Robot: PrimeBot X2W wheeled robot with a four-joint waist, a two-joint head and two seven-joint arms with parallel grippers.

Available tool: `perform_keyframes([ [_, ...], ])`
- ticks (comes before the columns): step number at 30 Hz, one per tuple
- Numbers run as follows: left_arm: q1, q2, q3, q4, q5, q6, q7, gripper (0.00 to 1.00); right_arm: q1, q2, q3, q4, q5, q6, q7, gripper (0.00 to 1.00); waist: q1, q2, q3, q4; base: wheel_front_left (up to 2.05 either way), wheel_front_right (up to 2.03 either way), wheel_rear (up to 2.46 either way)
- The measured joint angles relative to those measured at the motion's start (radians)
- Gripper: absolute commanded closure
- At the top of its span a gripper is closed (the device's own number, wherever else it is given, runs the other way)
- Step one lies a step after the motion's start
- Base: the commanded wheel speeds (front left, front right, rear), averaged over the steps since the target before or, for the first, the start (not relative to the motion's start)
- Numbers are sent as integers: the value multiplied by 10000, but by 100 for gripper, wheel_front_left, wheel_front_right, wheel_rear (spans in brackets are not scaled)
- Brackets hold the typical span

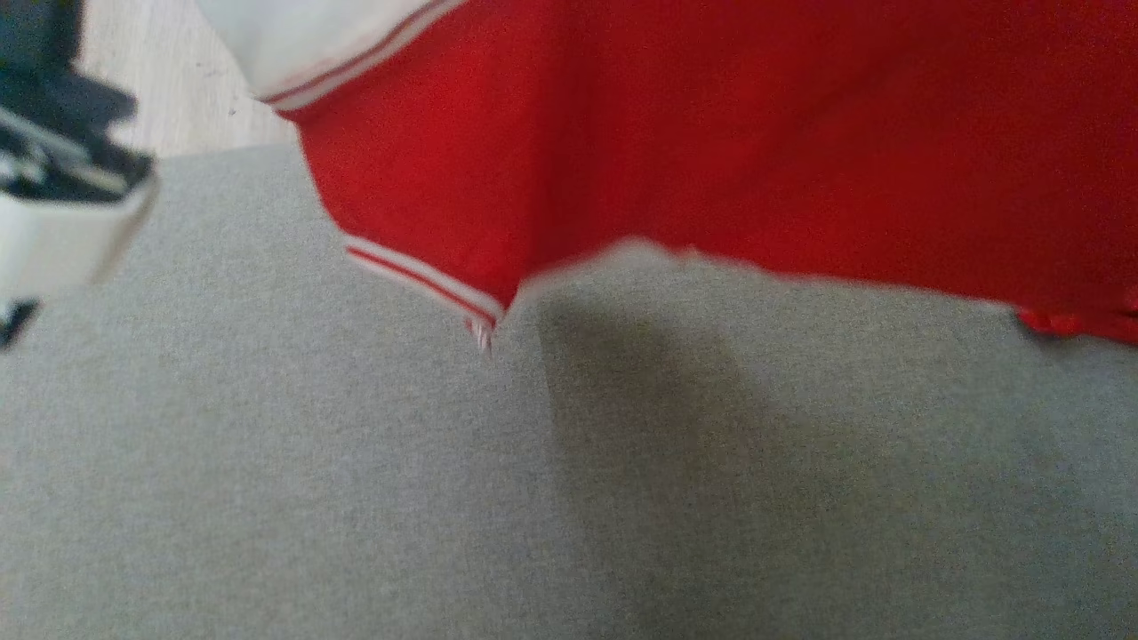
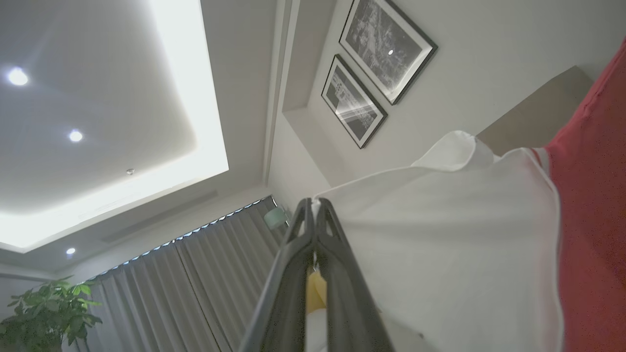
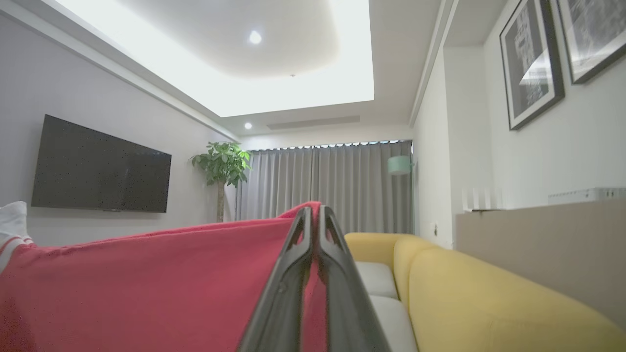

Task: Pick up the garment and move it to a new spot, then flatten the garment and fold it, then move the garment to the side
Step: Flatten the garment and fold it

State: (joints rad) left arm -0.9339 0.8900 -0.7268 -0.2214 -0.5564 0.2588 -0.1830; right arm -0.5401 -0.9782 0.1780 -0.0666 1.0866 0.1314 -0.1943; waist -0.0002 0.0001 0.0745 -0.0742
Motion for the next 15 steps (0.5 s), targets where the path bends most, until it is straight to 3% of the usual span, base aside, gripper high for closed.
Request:
perform_keyframes([
  [6,-1870,-522,84,579,-282,-1043,531,100,-1534,211,153,763,-447,0,562,100,1,0,153,65,0,0,0],
  [11,-2928,-1459,-255,2370,-589,-2008,991,100,-2823,1083,970,1889,-940,0,1062,100,3,0,685,174,0,0,0],
  [15,-3658,-2042,-560,4077,-303,-2433,849,100,-3904,1779,1453,3062,-1452,0,1078,100,4,0,1391,259,0,0,0],
])
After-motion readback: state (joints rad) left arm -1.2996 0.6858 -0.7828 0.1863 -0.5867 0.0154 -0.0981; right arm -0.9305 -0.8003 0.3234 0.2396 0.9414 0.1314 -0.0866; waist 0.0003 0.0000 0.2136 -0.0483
